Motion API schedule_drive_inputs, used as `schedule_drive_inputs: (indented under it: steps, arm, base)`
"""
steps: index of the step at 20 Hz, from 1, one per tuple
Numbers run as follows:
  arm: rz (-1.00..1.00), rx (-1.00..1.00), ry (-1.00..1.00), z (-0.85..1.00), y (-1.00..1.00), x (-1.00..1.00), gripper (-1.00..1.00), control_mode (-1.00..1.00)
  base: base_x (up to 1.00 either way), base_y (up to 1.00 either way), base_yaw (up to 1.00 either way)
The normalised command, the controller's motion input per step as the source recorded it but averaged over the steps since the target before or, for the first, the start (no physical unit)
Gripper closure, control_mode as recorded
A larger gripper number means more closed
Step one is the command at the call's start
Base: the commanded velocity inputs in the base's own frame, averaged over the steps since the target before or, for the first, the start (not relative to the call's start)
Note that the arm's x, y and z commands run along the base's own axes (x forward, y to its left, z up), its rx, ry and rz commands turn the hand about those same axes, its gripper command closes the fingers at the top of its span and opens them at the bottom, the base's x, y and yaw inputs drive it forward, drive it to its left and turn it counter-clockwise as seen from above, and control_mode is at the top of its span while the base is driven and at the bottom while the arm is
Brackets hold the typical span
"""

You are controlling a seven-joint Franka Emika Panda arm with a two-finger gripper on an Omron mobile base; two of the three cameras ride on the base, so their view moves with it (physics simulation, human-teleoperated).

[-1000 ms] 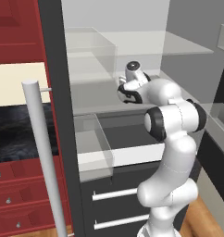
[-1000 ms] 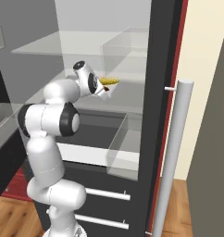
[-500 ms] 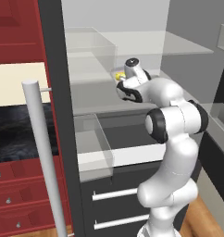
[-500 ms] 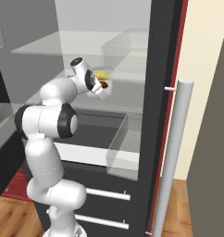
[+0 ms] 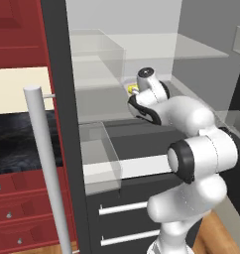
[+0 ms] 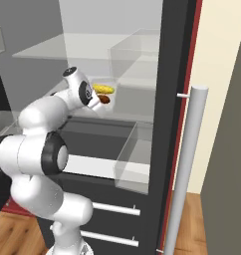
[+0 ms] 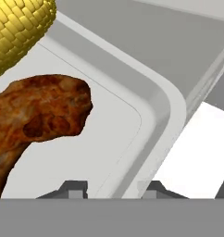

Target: Place the tupperware containing the chicken drumstick and corn meal in the microwave. Close the microwave door and press the start button to reheat the meal.

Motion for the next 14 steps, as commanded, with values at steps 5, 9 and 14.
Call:
schedule_drive_inputs:
  steps: [5, 9, 14]
  arm:
    - [0.00, 0.02, 0.00, 0.08, 0.00, -1.00, 1.00, -1.00]
    - [0.02, 0.06, 0.00, 0.22, 0.00, -1.00, 1.00, -1.00]
    - [0.09, 0.05, 0.00, 0.55, 0.00, -1.00, 1.00, -1.00]
  base:
    - [0.00, 0.00, 0.00]
    - [0.00, 0.00, 0.00]
    - [0.00, 0.00, 0.00]
